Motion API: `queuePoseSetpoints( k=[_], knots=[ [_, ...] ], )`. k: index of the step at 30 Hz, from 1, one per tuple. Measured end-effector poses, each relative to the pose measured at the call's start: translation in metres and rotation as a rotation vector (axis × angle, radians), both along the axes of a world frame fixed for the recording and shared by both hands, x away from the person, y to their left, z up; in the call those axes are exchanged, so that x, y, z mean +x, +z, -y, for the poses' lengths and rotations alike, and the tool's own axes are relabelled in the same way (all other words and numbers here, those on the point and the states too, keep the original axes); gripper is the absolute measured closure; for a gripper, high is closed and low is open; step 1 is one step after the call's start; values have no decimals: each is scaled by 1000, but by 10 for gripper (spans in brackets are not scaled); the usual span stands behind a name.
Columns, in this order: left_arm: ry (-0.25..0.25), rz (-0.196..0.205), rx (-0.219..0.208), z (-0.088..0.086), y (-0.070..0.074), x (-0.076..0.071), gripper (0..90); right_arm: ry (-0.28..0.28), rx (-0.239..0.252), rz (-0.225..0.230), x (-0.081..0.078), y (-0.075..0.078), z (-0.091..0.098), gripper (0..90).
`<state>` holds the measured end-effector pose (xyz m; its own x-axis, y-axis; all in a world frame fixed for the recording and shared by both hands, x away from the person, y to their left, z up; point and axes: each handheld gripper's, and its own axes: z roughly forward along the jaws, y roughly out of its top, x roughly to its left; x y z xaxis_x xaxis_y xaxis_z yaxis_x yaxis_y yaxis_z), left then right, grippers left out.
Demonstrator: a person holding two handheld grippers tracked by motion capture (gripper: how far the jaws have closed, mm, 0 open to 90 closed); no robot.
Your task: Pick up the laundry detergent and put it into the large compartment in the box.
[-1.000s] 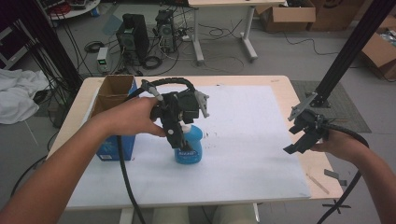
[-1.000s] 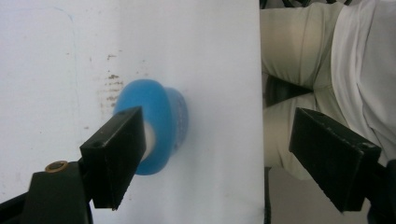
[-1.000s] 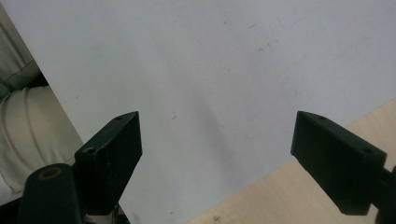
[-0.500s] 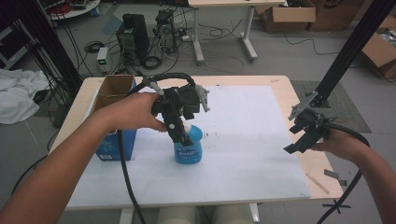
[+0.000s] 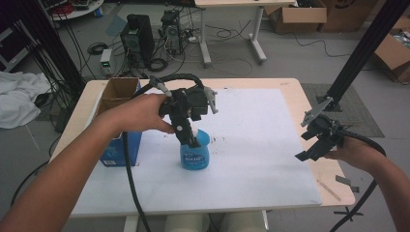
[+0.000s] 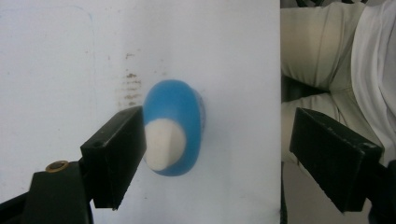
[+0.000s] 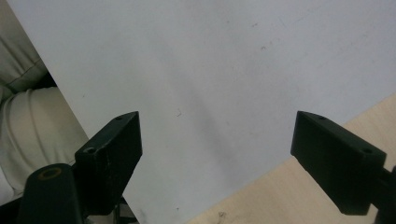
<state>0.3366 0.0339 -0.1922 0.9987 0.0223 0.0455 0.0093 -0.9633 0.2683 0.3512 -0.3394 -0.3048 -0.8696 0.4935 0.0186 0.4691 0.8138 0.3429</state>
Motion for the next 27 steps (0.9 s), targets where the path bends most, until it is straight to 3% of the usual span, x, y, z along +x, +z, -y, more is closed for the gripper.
queuePoseSetpoints(
  k=[15, 27],
  knots=[
    [-30, -16, 31, 6, -14, 19, 192, -8, 1, 4, 1, 5, 4, 164],
    [-12, -36, 63, 5, -32, 33, 194, -17, 1, 1, 2, 4, 6, 165]
  ],
)
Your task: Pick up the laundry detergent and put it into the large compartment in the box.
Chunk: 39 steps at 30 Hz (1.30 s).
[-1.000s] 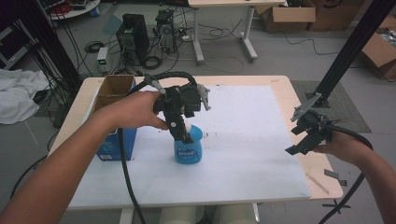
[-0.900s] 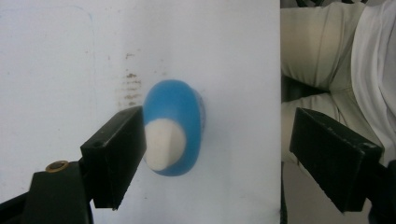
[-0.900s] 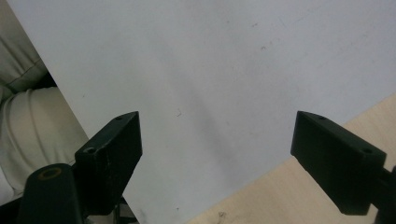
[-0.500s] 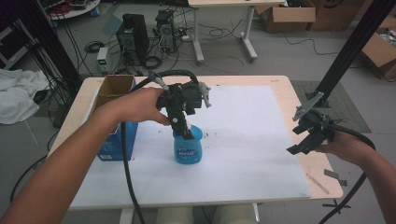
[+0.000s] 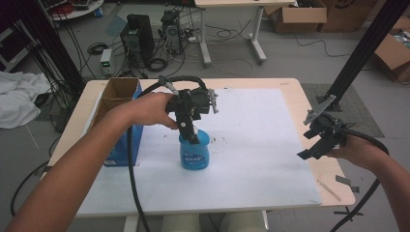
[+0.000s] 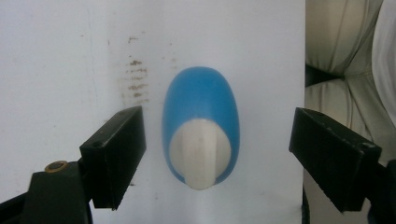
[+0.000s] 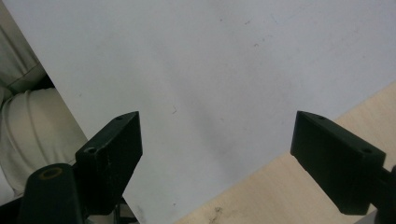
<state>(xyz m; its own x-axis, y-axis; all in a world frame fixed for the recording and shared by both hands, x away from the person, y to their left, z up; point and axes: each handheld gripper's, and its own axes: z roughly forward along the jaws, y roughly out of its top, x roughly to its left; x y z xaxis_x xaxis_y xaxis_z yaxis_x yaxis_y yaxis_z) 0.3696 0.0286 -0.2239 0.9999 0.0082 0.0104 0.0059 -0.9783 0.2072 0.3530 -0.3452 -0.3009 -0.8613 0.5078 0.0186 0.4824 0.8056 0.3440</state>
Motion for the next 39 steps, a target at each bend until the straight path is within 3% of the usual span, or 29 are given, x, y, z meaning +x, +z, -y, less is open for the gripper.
queuePoseSetpoints(
  k=[17, 39],
  knots=[
    [8, -17, 3, -5, -28, 5, 196, 7, -7, 3, 2, -1, -6, 164],
    [11, -34, 49, -2, -54, 10, 197, 6, -4, -1, 2, -3, -6, 163]
  ],
)
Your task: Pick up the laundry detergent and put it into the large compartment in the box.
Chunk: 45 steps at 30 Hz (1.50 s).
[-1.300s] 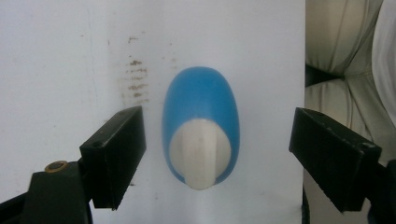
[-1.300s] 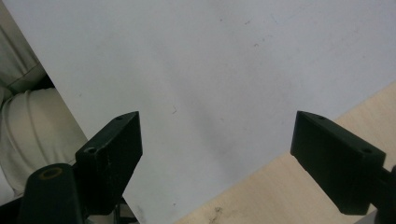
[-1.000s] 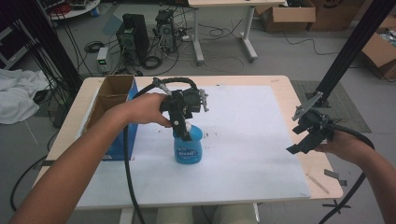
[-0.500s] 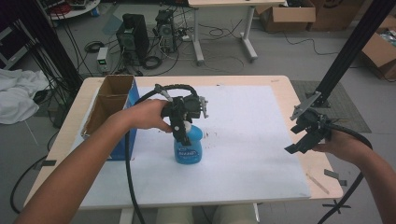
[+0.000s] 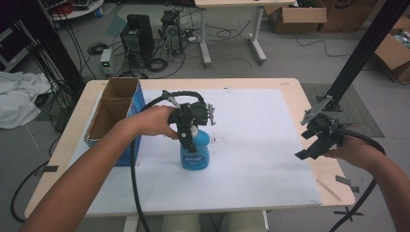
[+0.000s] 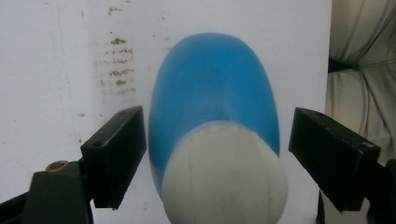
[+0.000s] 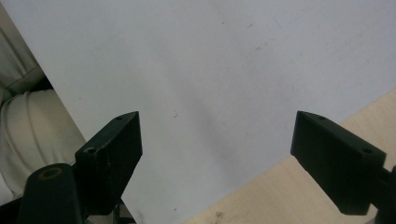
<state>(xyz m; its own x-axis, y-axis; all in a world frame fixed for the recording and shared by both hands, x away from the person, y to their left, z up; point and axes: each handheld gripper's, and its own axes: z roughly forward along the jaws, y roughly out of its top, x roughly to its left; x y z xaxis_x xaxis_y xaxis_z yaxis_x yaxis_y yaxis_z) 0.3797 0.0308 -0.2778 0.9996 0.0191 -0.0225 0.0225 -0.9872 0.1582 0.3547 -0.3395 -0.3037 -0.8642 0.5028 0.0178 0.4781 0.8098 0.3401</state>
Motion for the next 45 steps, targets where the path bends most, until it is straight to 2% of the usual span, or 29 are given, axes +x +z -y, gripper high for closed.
queuePoseSetpoints(
  k=[10, 45],
  knots=[
    [-8, -6, 6, 0, -7, 0, 217, 4, -2, -2, 2, 0, -3, 164],
    [-10, 6, -23, -3, -4, 2, 371, 15, -1, -11, 2, -3, -4, 169]
  ],
)
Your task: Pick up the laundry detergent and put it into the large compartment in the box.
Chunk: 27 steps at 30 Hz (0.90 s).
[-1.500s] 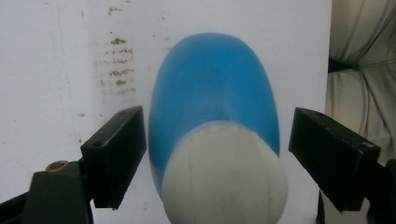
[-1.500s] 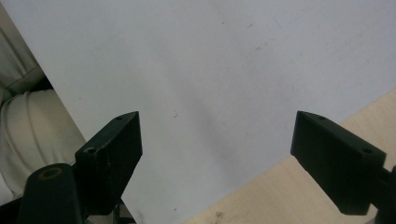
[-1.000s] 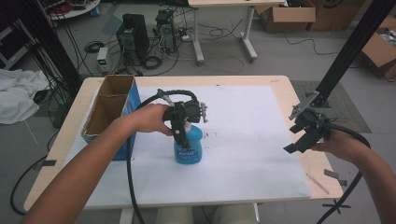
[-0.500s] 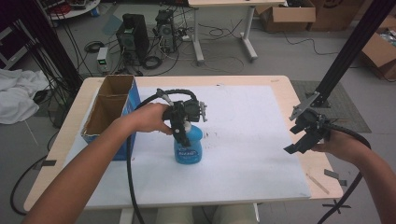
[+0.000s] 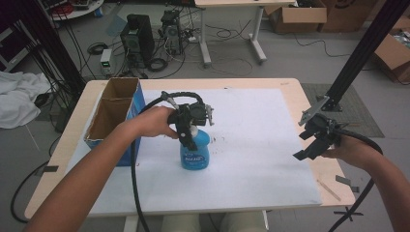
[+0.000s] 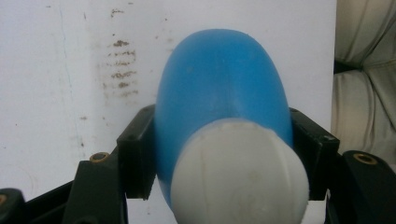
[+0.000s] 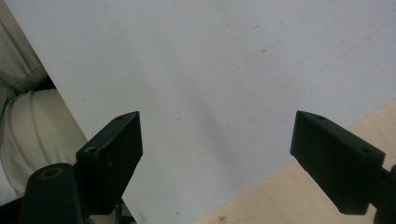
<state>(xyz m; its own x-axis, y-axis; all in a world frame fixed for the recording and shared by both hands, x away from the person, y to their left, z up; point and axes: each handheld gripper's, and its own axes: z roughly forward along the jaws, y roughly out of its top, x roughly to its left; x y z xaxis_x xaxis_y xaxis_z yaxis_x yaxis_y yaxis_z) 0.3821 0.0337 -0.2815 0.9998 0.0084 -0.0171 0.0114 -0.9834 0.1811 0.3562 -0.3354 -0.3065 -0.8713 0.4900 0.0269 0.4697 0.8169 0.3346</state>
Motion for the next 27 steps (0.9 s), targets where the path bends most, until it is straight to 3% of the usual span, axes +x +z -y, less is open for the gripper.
queuePoseSetpoints(
  k=[8, 11, 17, 22, 27],
  knots=[
    [-3, 11, 8, 1, 1, -2, 378, 2, 2, -5, -1, -2, 1, 172],
    [19, 14, 24, 1, 3, -3, 379, 0, 3, -4, -1, -2, 2, 172],
    [148, -1, 27, -1, 22, 0, 379, 3, 1, -5, -1, -3, 4, 173],
    [285, 23, 2, -6, 50, 0, 379, 3, 8, -6, -1, -4, 4, 172],
    [427, 17, -25, -12, 77, 3, 379, 9, 10, -10, 0, -6, 2, 173]
  ],
)
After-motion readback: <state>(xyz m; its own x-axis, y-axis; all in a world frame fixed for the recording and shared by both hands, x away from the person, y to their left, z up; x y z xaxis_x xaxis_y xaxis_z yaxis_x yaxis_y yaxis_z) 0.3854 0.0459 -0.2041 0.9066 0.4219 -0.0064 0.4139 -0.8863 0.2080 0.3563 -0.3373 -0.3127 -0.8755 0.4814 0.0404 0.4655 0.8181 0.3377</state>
